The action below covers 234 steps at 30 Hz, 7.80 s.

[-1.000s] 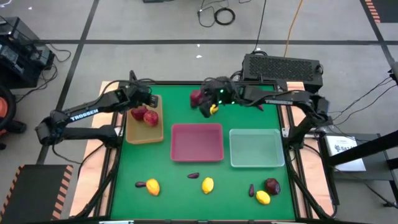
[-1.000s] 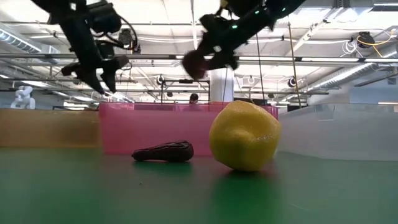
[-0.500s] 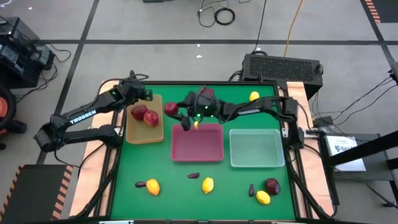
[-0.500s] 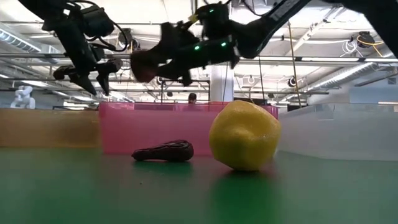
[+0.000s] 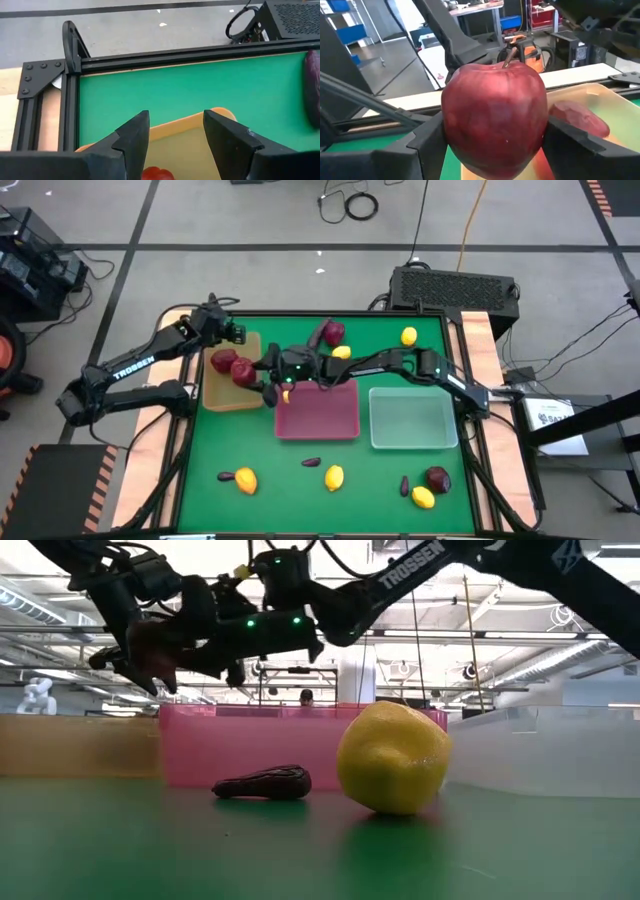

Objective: Sort produce into baskets
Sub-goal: Put the red apple into the orange bin

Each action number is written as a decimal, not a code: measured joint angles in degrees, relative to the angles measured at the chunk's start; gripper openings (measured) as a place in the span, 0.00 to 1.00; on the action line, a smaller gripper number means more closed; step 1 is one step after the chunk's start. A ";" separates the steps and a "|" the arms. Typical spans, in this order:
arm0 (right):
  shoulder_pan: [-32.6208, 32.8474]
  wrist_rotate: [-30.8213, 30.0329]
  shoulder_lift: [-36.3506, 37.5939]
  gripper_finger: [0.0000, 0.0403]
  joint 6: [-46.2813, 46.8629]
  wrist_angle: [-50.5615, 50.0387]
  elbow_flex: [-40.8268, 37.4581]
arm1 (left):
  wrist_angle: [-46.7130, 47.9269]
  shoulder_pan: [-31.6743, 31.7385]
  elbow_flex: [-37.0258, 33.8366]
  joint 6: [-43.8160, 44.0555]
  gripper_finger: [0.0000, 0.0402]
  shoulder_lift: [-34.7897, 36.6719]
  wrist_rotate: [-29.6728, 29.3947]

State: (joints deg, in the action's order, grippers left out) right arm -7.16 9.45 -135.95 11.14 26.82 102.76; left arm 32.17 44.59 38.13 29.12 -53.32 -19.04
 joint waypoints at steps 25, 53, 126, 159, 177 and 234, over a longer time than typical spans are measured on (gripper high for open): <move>-1.02 2.78 -6.35 0.88 5.08 -16.96 12.94 | -0.25 0.14 0.00 -3.05 0.48 0.00 2.76; -14.22 -11.62 11.01 0.90 7.60 -74.36 12.99 | -6.78 -0.08 0.00 -3.92 0.48 -0.02 5.79; -17.02 -7.30 3.93 0.67 12.94 -87.08 27.94 | -7.23 -3.01 -1.25 2.98 0.48 -0.31 5.06; -19.69 -15.12 -3.21 0.92 -4.72 -87.84 27.96 | -6.93 -3.15 -1.27 2.07 0.48 -0.31 5.72; -18.63 -12.43 -10.08 0.90 -6.29 -87.00 27.98 | -4.17 -5.62 -1.27 4.53 0.48 -0.28 5.38; 1.29 3.95 -14.81 0.77 -6.17 -32.91 32.09 | 4.39 8.93 -1.27 -8.65 0.35 -0.33 2.49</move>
State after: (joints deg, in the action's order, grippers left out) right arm -5.87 13.41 -150.76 4.97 -6.09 134.85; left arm 36.56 53.52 36.86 20.47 -53.65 -16.55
